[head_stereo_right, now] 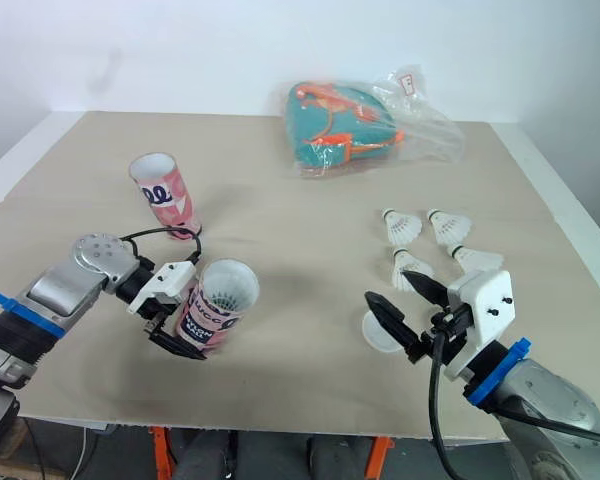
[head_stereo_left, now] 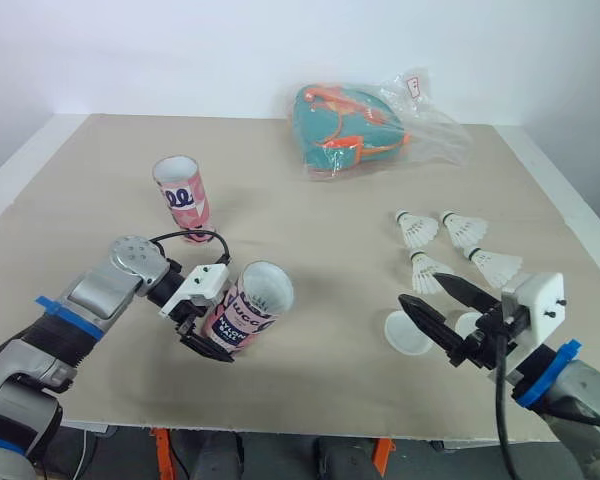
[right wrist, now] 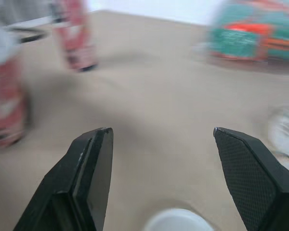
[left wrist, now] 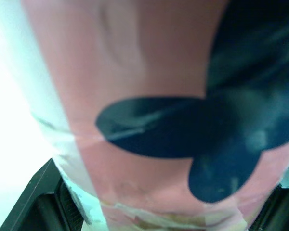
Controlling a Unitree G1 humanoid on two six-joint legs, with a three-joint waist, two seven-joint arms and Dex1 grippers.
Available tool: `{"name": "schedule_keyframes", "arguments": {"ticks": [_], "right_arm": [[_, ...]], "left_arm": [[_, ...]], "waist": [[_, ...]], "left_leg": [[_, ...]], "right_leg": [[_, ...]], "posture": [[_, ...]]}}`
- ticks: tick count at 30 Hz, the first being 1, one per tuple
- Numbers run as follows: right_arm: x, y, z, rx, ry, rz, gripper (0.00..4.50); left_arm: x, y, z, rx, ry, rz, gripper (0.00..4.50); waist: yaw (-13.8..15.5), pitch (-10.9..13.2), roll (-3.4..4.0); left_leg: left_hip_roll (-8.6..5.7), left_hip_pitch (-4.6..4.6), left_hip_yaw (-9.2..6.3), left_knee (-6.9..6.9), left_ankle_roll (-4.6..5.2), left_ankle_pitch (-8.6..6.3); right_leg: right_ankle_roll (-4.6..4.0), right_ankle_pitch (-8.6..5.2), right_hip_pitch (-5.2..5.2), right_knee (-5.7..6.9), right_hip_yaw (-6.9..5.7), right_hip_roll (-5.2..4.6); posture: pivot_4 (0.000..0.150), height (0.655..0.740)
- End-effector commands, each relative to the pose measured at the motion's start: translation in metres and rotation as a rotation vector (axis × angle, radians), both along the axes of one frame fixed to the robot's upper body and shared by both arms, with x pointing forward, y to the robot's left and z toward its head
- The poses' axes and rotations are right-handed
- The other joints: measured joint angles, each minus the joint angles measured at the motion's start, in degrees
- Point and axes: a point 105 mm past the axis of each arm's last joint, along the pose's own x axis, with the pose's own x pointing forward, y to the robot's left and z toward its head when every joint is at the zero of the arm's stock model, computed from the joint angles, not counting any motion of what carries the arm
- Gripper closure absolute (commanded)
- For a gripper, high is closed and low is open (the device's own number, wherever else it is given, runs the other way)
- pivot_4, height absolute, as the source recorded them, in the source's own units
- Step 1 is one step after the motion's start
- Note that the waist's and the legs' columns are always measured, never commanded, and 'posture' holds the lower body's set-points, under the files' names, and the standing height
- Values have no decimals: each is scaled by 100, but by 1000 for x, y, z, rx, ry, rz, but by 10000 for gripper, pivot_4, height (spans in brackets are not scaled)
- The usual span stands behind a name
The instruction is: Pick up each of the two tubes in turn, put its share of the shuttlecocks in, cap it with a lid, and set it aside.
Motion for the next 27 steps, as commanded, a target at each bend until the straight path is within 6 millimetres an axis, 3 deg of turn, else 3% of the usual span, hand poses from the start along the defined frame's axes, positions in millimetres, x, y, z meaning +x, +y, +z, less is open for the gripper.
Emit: {"name": "schedule_keyframes", "arguments": {"ticks": [1, 6, 14, 18, 27], "right_arm": [[9, -15, -11, -2, 14, -125, 9051], [22, -23, -22, 18, 44, -213, 9051], [43, -17, -26, 12, 57, -206, 9051], [58, -19, -37, -16, 101, -214, 9051], [77, -24, -39, -38, 104, -238, 9051]], "left_arm": [[3, -4, 6, -6, -28, -20, 8440], [3, -6, 7, -11, -25, -22, 8440], [3, -7, 9, -16, -22, -19, 8440], [1, -7, 10, -18, -19, -16, 8440], [-2, -6, 7, -25, -16, -12, 8440]], "waist": [[1, -1, -1], [0, -1, 0], [1, -1, 1], [1, 0, 0], [0, 0, 1]], "left_leg": [[0, 0, 1, 0, 0, 1], [-1, -2, 4, -11, 0, 1], [-2, -6, 1, -19, 3, -1], [-4, -6, 1, -19, 3, -1], [-4, -8, 0, -22, 6, -3]], "right_leg": [[0, 1, 0, -1, 2, 0], [2, -4, -5, -1, 5, 1], [21, -5, -7, -1, 5, 4], [22, -5, -7, -1, 5, 4], [24, -4, -10, -1, 5, 5]], "posture": [[1500, 7400], [1500, 7400], [1500, 7400], [1500, 7400], [1500, 7400]]}}
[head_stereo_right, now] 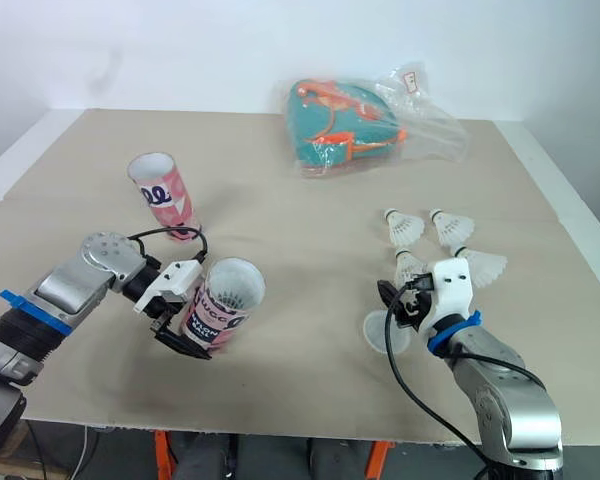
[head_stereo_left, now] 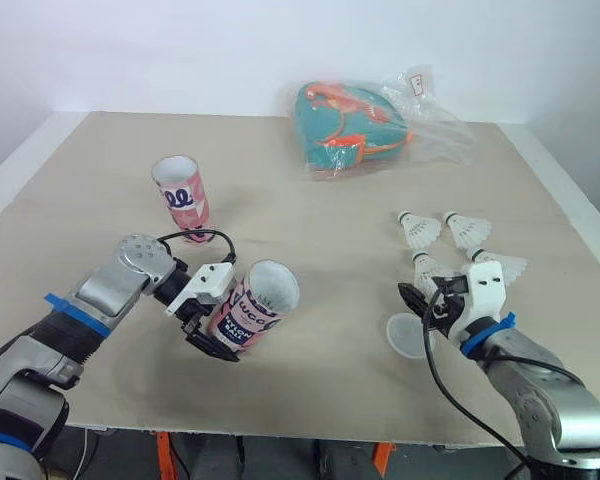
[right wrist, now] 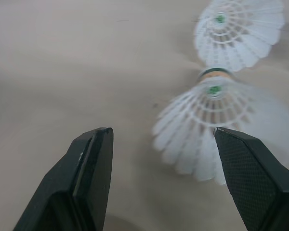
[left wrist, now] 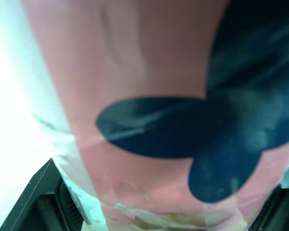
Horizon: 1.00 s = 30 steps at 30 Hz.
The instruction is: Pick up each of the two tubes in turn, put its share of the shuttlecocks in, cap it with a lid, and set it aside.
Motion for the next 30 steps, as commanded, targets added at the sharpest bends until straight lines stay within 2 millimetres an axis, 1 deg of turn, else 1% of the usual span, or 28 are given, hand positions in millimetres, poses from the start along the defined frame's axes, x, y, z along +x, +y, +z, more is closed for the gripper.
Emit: {"name": "schedule_keyframes", "arguments": {"ticks": [1, 6, 7, 9, 11, 12, 13, 14, 15, 19, 22, 24, 27, 29, 30], "right_arm": [[7, -3, 10, -28, -40, -10, 9051], [16, -14, 7, -50, -26, -69, 9051], [17, -15, 7, -50, -27, -76, 11159], [18, -17, 8, -49, -32, -88, 17650], [19, -19, 9, -48, -35, -94, 26514], [19, -19, 10, -49, -38, -92, 29499], [19, -19, 12, -50, -42, -88, 35334], [18, -18, 13, -51, -47, -84, 39018], [18, -18, 15, -54, -50, -83, 44221], [14, -17, 23, -63, -73, -56, 44689], [1, -5, 36, -89, -75, 62, 44689], [-14, 13, 54, -107, -93, 216, 44689], [-38, 42, 75, -154, -142, 432, 44689], [-64, 70, 92, -220, -194, 650, 44689], [-73, 80, 99, -251, -222, 734, 44689]], "left_arm": [[-1, 0, 5, -16, -27, -7, 8440], [-2, 1, 3, -17, -29, -5, 8440], [-2, 1, 3, -17, -29, -4, 8440], [-3, 2, 2, -17, -29, -3, 8440], [-2, 3, 0, -17, -28, 0, 8440], [-3, 4, -1, -16, -28, 1, 8440], [-2, 5, -2, -15, -28, 2, 8440], [-2, 5, -2, -16, -28, 4, 8440], [-2, 5, -3, -16, -28, 4, 8440], [-3, 5, -4, -17, -28, 1, 8440], [-4, 5, -5, -18, -26, 1, 8440], [-4, 6, -5, -17, -25, 1, 8440], [-4, 6, -5, -17, -23, 1, 8440], [-4, 6, -5, -15, -24, 2, 8440], [-4, 6, -5, -15, -25, 2, 8440]], "waist": [[0, 0, 0], [0, 0, 0], [0, 0, 0], [0, 0, 0], [0, 0, 0], [0, 0, 0], [0, 0, 1], [0, 0, 0], [-1, 0, 1], [-1, 0, 1], [0, 3, 6], [0, 5, 13], [0, 4, 14], [0, 4, 13], [0, 4, 14]], "left_leg": [[0, 0, 0, 0, 0, 0], [0, 0, 0, 0, 0, 0], [0, 0, 0, 0, 0, 0], [0, 0, 0, -1, 0, 0], [0, 0, 0, -2, 1, -1], [0, 0, 0, -2, 1, -1], [0, 0, 0, -2, 1, -1], [0, 0, 0, -2, 1, -1], [0, 0, 0, -1, 1, -1], [0, 0, 0, -1, 1, -1], [0, -1, 0, -2, 2, -1], [0, -1, 0, -3, 4, -3], [1, -1, -3, -4, 5, -4], [1, 1, -5, -3, 5, -4], [1, 1, -5, -3, 6, -4]], "right_leg": [[0, 0, -1, 0, 0, 0], [1, 0, 0, 0, 0, 0], [0, 0, 0, 0, 0, 0], [0, 0, -1, 0, 0, 0], [-1, 0, -1, 0, 0, 1], [-1, 0, -1, 0, 0, 1], [-1, 0, -1, 0, 0, 1], [-1, 0, -1, 0, 0, 1], [-1, 0, -1, 0, 0, 1], [-1, 0, -1, 0, 0, 1], [-1, -1, -1, 0, 0, 1], [-3, -2, -1, 0, 0, 1], [0, -4, 0, 0, -1, 3], [0, -4, 2, 0, -3, 3], [1, -4, 2, 0, -3, 3]], "posture": [[1500, 7400], [1500, 7400], [1500, 7400], [1500, 7400], [1500, 7400], [1500, 7400], [1500, 7400], [1500, 7400], [1500, 7400], [1500, 7400], [1500, 7400], [1500, 7400], [1500, 7400], [1500, 7400], [1500, 7400]]}}
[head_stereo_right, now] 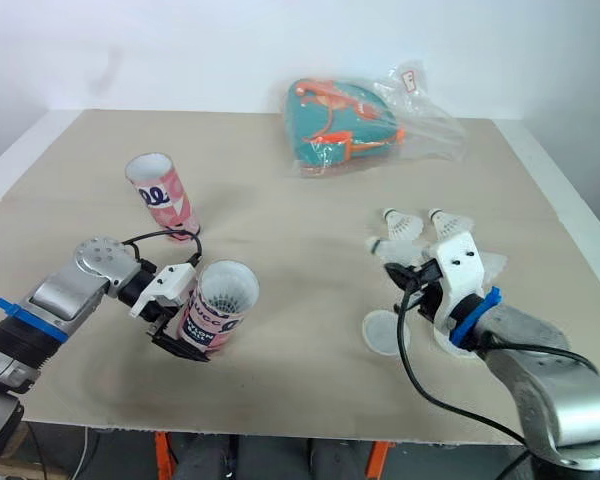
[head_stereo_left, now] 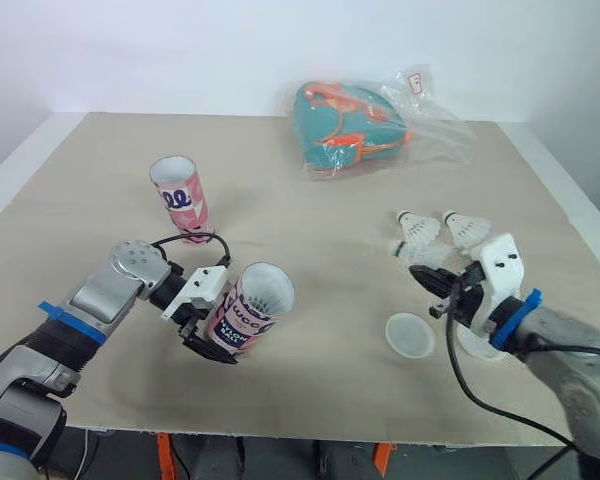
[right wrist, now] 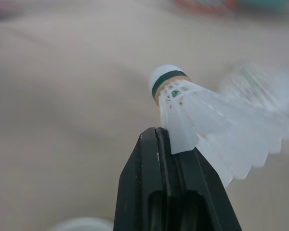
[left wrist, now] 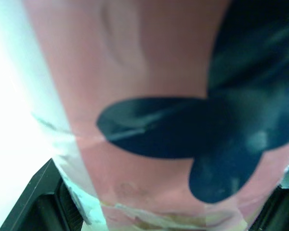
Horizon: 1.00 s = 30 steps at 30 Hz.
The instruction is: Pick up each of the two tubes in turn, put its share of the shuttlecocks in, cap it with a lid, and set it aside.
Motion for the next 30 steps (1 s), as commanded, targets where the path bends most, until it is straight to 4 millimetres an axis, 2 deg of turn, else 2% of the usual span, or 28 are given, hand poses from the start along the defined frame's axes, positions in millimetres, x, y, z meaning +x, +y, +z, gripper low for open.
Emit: {"name": "schedule_keyframes", "arguments": {"ticks": [1, 7, 11, 23, 26, 28, 30], "right_arm": [[-36, 43, 35, -85, -134, 323, 44689], [-41, 71, 51, -218, -210, 576, 44689], [-32, 77, 52, -321, -227, 644, 44689], [-26, 107, 58, -495, -270, 895, 44689], [-17, 111, 64, -482, -228, 897, 34712], [-18, 113, 70, -467, -245, 912, 25783], [-22, 117, 84, -383, -265, 937, 17250]], "left_arm": [[-1, 2, -2, 12, -3, 1, 8440], [2, 0, -1, 12, -7, -1, 8440], [4, -1, 0, 11, -10, 0, 8440], [2, -3, 4, 6, -5, 3, 8440], [2, -3, 5, 6, -6, 3, 8440], [2, -4, 5, 4, -5, 3, 8440], [2, -4, 6, 3, -4, 3, 8440]], "waist": [[-7, 1, -1], [-11, 4, -9], [0, 5, -11], [-2, 7, -7], [-2, 7, -6], [5, 7, -7], [3, 7, -7]], "left_leg": [[0, 0, 0, 1, 0, 0], [1, 4, 3, 14, -1, 1], [0, 0, 7, 12, -1, 1], [1, -3, 8, 10, -1, 1], [1, -4, 9, 8, -1, 0], [1, -6, 8, 8, -1, 1], [1, -8, 7, 7, -1, 0]], "right_leg": [[1, 0, 1, 0, 1, -1], [-20, -3, 4, -2, 2, -2], [-17, -5, -1, -4, 3, -6], [-1, 6, -11, -3, -1, -5], [-1, 6, -13, -3, -1, -6], [-2, 6, -14, -3, -1, -5], [-5, 6, -14, -3, -2, -5]], "posture": [[1500, 7400], [1500, 7400], [1500, 7400], [1500, 7400], [1500, 7400], [1500, 7400], [1500, 7400]]}}
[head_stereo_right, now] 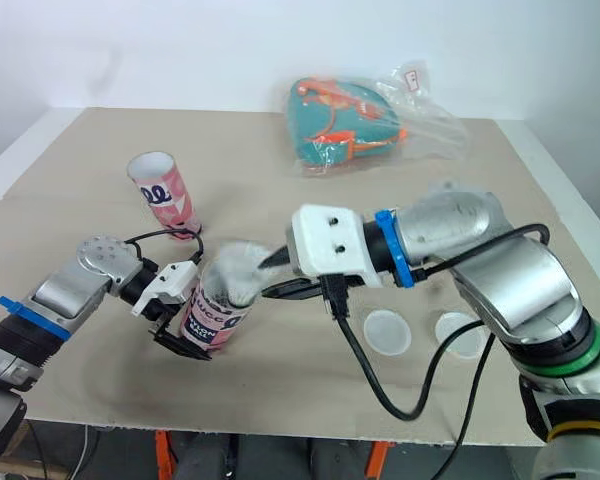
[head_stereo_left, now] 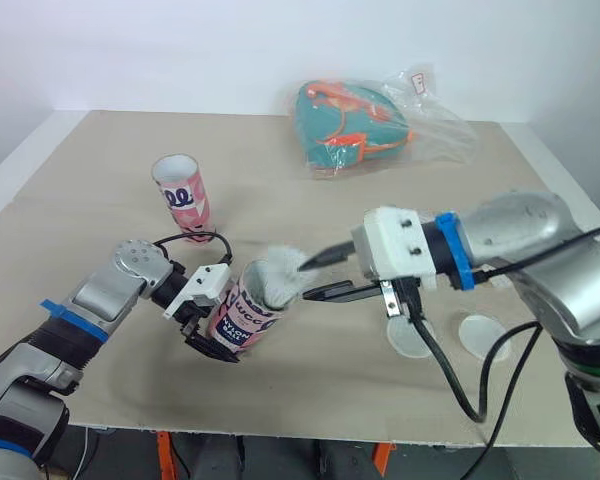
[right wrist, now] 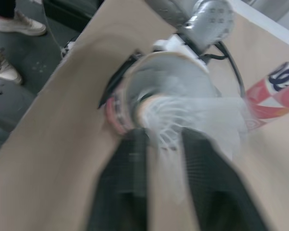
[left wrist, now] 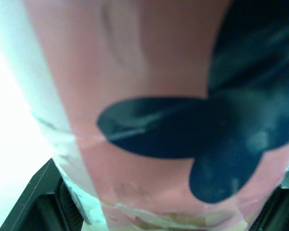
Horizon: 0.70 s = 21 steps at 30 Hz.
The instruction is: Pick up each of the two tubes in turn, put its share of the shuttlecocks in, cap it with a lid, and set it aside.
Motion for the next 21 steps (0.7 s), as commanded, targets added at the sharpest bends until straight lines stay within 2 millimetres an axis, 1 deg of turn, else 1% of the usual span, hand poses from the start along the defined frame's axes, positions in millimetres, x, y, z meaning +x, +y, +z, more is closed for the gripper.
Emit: {"name": "schedule_keyframes", "arguments": {"ticks": [1, 2, 3, 6, 8, 9, 10, 11, 12, 13, 15, 16, 19, 21], "right_arm": [[-7, 4, 27, 117, 16, 43, 12555], [-6, 4, 31, 147, 37, 35, 8314], [-4, 4, 33, 174, 58, 25, 8314], [2, 4, 37, 238, 118, 8, 8314], [12, 11, 37, 267, 170, -26, 8314], [17, 14, 36, 274, 189, -42, 13901], [20, 16, 35, 275, 195, -55, 17201], [22, 19, 32, 264, 197, -58, 21624], [23, 21, 28, 246, 197, -55, 27963], [23, 24, 25, 228, 200, -46, 30889], [22, 26, 22, 203, 211, -23, 40349], [20, 27, 21, 189, 219, -7, 44284], [14, 29, 12, 124, 222, 45, 44284], [18, 33, 5, 75, 209, 46, 44284]], "left_arm": [[1, -2, 4, 3, -21, -3, 8440], [1, -2, 4, 3, -21, -3, 8440], [1, -2, 4, 4, -21, -3, 8440], [2, -2, 5, 5, -21, -1, 8440], [3, -2, 5, 6, -24, -1, 8440], [4, -2, 5, 6, -25, 0, 8440], [4, -2, 5, 6, -26, 0, 8440], [5, -3, 5, 7, -27, -1, 8440], [5, -3, 5, 7, -29, -2, 8440], [6, -3, 5, 7, -30, -2, 8440], [6, -3, 5, 7, -32, -2, 8440], [7, -3, 5, 7, -32, -2, 8440], [8, -3, 5, 7, -34, -1, 8440], [9, -3, 5, 8, -36, 0, 8440]], "waist": [[-1, 0, 0], [1, 0, 0], [1, 0, 0], [-2, 0, 0], [-5, 0, 0], [-5, 0, 1], [-6, 0, 1], [-3, 0, 1], [4, 0, 1], [8, 0, 0], [13, 0, 1], [14, 0, 1], [12, 0, 1], [5, 0, 1]], "left_leg": [[0, 0, 0, -1, 0, 0], [0, 0, 0, -2, 0, 0], [0, -1, -3, -2, 0, 0], [-1, -2, -3, 1, 0, 0], [-1, -2, -3, 0, 0, 0], [0, -1, -3, 1, 0, 0], [0, -1, -3, 1, 0, 0], [0, -2, -3, 2, 0, 0], [0, -1, -3, 2, 0, 0], [0, -2, -3, 3, 0, 0], [-1, -5, -3, 3, 0, 0], [-1, -6, -4, 4, 0, 0], [-1, -9, -4, 3, 0, 0], [-1, -9, -5, 2, 1, 0]], "right_leg": [[-2, 0, 0, 0, 0, 0], [-7, 3, 0, 0, 0, 0], [-23, 12, 2, 0, -2, 0], [-23, 14, 2, 0, -2, 0], [-22, 15, 1, 0, -2, 0], [-22, 15, 1, 2, -2, 2], [-20, 16, -2, 2, -2, 2], [-20, 16, -1, 3, -2, 2], [-19, 16, -2, 3, -2, 2], [-19, 16, 0, 3, -2, 2], [-19, 16, -1, 2, -2, 1], [-19, 16, -1, 2, -2, 1], [-20, 16, -5, 2, -2, 2], [-20, 15, -5, 3, -3, 2]], "posture": [[1500, 7400], [1500, 7400], [1500, 7400], [1500, 7400], [1500, 7400], [1500, 7400], [1500, 7400], [1500, 7400], [1500, 7400], [1500, 7400], [1500, 7400], [1500, 7400], [1500, 7400], [1500, 7400]]}}
